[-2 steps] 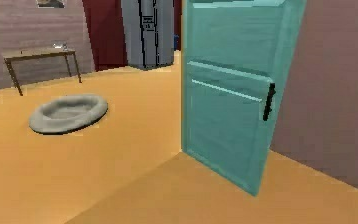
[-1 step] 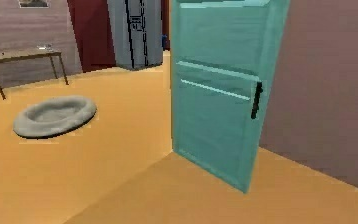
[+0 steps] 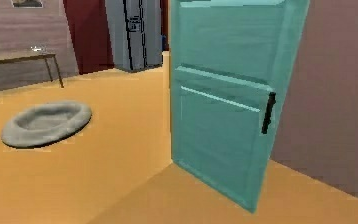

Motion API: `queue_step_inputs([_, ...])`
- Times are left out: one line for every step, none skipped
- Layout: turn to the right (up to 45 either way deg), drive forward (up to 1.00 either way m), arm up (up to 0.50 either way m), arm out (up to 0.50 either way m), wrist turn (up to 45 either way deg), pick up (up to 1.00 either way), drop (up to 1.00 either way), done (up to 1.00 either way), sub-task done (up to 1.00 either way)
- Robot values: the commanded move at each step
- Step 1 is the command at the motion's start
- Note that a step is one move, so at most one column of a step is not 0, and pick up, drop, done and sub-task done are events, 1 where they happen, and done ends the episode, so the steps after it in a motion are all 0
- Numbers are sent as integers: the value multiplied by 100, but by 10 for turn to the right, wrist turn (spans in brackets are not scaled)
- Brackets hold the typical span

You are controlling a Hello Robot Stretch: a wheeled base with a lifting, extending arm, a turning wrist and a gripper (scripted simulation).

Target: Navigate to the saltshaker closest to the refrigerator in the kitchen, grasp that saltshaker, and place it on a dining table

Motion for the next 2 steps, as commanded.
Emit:
queue_step_inputs([-180, 0, 0, 0, 0, 0, 0, 0, 0])
queue_step_inputs([0, 100, 0, 0, 0, 0, 0, 0, 0])
